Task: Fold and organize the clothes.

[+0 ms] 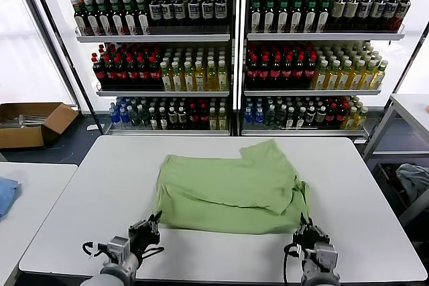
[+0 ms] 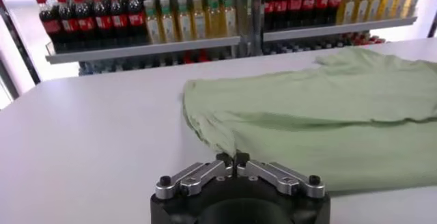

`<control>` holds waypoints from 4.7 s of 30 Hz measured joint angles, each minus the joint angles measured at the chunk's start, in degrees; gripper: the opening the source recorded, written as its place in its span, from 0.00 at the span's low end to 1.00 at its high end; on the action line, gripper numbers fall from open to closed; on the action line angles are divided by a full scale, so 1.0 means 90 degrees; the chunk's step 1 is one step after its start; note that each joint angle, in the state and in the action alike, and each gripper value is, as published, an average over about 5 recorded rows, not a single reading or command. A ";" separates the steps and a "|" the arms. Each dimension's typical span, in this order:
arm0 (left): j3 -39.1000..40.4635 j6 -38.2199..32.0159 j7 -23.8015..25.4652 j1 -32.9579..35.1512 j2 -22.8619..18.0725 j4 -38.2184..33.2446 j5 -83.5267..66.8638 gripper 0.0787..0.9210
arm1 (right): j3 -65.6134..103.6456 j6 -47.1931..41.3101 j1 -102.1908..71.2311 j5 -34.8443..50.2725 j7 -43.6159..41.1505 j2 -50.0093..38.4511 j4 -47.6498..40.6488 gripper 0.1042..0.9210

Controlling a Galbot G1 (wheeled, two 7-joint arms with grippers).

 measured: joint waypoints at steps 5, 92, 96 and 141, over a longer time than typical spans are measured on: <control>-0.0098 -0.0070 -0.0021 0.0398 -0.0067 -0.0238 0.0076 0.01 | 0.0021 0.0041 -0.0357 -0.0080 0.0019 -0.0056 0.0092 0.06; 0.1532 0.0588 0.0336 -0.5323 0.0090 0.4862 -0.0951 0.88 | -0.1249 -0.0212 0.7288 0.1488 -0.2131 -0.0025 -0.7387 0.88; 0.1526 0.0588 0.0337 -0.5258 0.0072 0.4820 -0.0946 0.88 | -0.1196 -0.0194 0.7207 0.1456 -0.2108 0.0026 -0.7415 0.87; 0.1229 0.0020 0.0350 -0.4726 -0.0243 0.4149 -0.1091 0.01 | -0.0482 -0.0071 0.5804 0.1353 -0.1829 0.0005 -0.4958 0.01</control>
